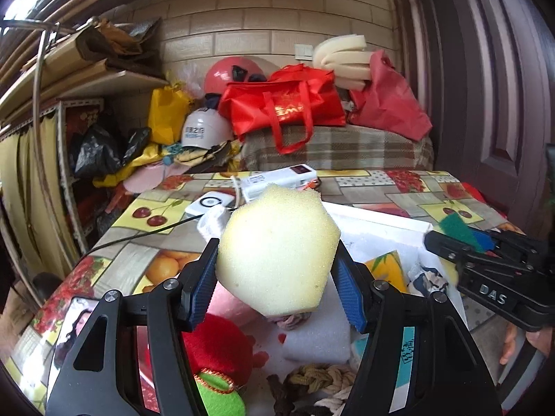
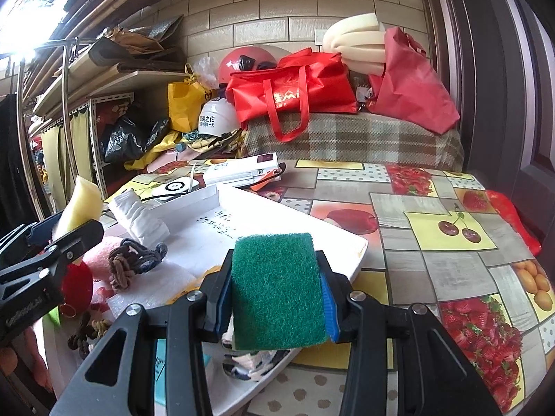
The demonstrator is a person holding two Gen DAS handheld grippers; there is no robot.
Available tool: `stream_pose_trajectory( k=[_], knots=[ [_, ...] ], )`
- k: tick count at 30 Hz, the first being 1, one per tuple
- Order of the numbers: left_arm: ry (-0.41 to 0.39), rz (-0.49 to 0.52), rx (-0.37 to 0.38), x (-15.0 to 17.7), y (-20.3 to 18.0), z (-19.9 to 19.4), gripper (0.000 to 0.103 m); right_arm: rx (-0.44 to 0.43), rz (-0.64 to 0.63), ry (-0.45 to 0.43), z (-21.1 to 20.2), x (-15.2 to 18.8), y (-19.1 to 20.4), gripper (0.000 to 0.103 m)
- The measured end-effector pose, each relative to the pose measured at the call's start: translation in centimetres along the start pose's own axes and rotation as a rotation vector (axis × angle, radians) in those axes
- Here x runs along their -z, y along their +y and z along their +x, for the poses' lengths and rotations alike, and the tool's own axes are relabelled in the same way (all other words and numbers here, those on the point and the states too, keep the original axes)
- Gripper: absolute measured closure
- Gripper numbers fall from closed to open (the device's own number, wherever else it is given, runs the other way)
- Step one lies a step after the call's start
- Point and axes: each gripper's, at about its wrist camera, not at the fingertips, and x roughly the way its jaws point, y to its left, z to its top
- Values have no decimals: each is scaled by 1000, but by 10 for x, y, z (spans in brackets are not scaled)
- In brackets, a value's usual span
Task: Organize soft objects
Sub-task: 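Open the right tool to drop the sponge while the left tool releases the foam block into the box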
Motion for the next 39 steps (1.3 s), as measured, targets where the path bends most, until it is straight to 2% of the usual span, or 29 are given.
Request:
stream_pose_trajectory(
  k=[7,19,25,27,28,29,30,32,39],
  knots=[
    [32,10,42,-4,-4,11,40,3,-2,14,11,-4,2,60],
    [158,-31,74,-5,0,37,41,10,73,81,39,-11,-9,60],
    [169,-36,85,-5,1,40,39,17,40,95,48,-14,-1,60],
    [168,-41,86,-5,2,39,35,20,15,101,48,-13,4,51],
    [165,-42,85,-5,2,39,32,29,1,97,48,-13,6,36],
    [160,-42,79,-5,2,38,20,43,-12,86,46,-13,8,26],
    [153,-42,62,-5,1,37,8,50,-21,72,43,-13,10,23],
    [135,-41,42,-6,1,33,0,56,-41,46,40,-13,13,20],
    [86,-12,18,-6,-3,23,0,62,-71,4,34,-14,18,8]
  ],
)
